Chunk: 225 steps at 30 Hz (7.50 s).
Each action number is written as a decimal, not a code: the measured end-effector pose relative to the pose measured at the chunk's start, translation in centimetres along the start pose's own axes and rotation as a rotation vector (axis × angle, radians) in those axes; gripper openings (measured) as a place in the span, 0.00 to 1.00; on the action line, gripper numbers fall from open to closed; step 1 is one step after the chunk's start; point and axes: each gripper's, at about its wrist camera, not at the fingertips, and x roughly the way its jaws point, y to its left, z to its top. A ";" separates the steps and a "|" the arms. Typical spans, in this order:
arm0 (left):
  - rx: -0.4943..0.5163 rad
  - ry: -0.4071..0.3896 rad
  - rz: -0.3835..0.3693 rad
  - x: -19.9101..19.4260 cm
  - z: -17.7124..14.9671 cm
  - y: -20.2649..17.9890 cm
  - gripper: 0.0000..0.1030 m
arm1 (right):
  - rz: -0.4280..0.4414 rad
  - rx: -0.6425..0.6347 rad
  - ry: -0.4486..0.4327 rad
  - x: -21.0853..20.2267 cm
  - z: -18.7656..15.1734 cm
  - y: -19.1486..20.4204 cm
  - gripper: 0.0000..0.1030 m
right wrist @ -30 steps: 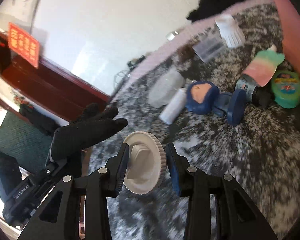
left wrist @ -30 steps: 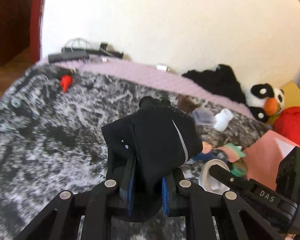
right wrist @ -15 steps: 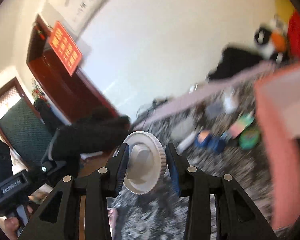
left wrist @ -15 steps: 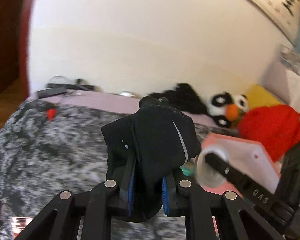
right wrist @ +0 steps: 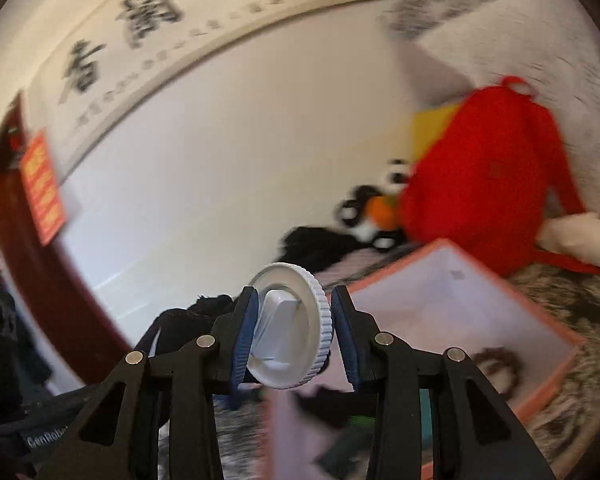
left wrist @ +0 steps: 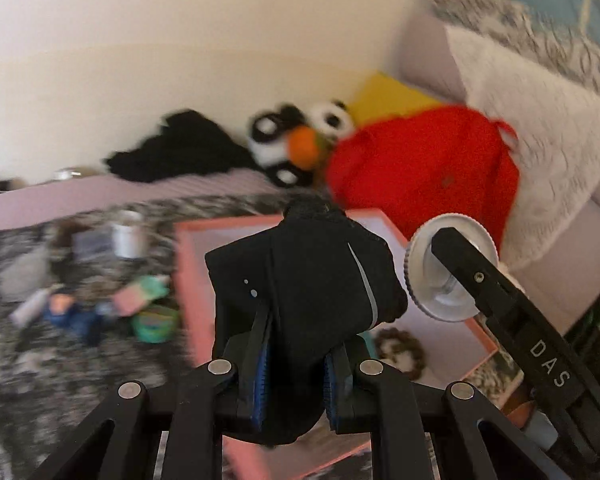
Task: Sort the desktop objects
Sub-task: 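Drop the black glove into the pink box with the left tool while the right tool drops the white lid, then move both tools back to the blue figure and white tube on the bed, then grasp the white tube with the left tool while the right tool grasps the blue figure, then drop the blue figure into the pink box with the right tool while the left tool drops the white tube, then move both tools back to the clear flower container and dark bottle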
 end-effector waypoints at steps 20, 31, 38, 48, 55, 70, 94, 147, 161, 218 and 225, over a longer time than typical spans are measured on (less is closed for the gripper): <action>-0.136 0.006 0.122 0.4 -0.6 4.5 0.93 | -0.089 0.133 0.038 2.5 0.8 -3.2 0.90; -0.221 -0.052 0.317 -8.6 -5.8 14.9 0.95 | 0.068 -0.157 0.103 4.0 -4.6 9.6 0.90; -0.364 -0.047 0.416 -12.5 -10.2 23.2 0.95 | 0.178 -0.309 0.203 6.1 -10.3 17.4 0.90; -0.416 -0.001 0.468 -11.9 -14.3 31.2 0.95 | 0.145 -0.697 0.318 11.2 -19.3 23.9 0.90; -0.400 0.031 0.437 -7.9 -13.0 33.7 0.95 | 0.008 -0.889 0.357 17.6 -23.5 24.6 0.90; -0.441 0.039 0.343 -3.3 -9.9 35.1 0.95 | -0.160 -0.951 0.611 33.4 -28.3 24.3 0.87; -0.194 0.190 0.290 9.2 -7.3 37.2 0.95 | 0.015 -0.468 0.844 21.9 -27.2 16.9 0.52; -0.111 -0.189 0.344 -14.3 -7.2 16.7 0.26 | 0.235 -0.447 0.384 5.1 -12.8 19.9 0.48; 0.094 -0.097 0.090 -2.4 0.1 -1.2 0.26 | -0.129 -0.327 0.171 1.0 -2.3 3.9 0.48; 0.052 -0.057 0.228 -3.9 -1.6 6.6 0.99 | -0.279 -0.104 -0.013 2.3 -0.1 -2.5 0.87; -0.122 -0.038 0.428 -8.0 -8.6 14.8 0.99 | -0.123 -0.155 0.021 4.6 -4.5 5.7 0.87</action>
